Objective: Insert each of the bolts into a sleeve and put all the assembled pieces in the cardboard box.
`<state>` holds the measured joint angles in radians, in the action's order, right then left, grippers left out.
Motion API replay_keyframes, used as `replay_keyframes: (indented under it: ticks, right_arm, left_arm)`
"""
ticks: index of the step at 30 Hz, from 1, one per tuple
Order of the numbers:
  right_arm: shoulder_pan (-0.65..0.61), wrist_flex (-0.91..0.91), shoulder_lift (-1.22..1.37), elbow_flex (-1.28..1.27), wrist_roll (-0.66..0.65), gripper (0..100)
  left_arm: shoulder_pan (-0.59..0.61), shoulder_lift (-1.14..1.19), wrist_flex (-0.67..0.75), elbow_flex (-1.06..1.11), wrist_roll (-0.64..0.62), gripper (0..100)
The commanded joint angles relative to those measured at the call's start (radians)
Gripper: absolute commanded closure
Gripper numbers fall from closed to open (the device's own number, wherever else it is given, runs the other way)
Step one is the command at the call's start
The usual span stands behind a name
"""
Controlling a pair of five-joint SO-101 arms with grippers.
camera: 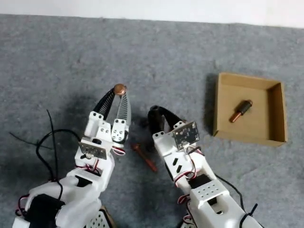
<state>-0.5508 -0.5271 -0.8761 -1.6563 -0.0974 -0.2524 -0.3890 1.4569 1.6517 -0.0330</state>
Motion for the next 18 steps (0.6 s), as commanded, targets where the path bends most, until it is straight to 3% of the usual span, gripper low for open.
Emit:
replay_keyframes:
  ticks: [1, 12, 14, 18]
  right_arm:
    - [-0.013, -0.036, -0.018, -0.038, -0.009, 99.5]
    - [-0.047, -0.038, -0.022, -0.039, -0.012, 99.5]
    - [-0.094, -0.038, -0.022, -0.041, -0.089, 99.5]
    - [-0.163, -0.038, -0.015, -0.042, -0.362, 99.5]
  left_arm:
    - [-0.056, -0.03, 0.002, -0.036, -0.009, 100]
    - [-0.068, -0.039, -0.04, -0.021, -0.009, 100]
    - [-0.068, -0.039, 0.011, -0.015, -0.009, 100]
    - [-0.076, -0.039, 0.121, -0.022, -0.011, 100]
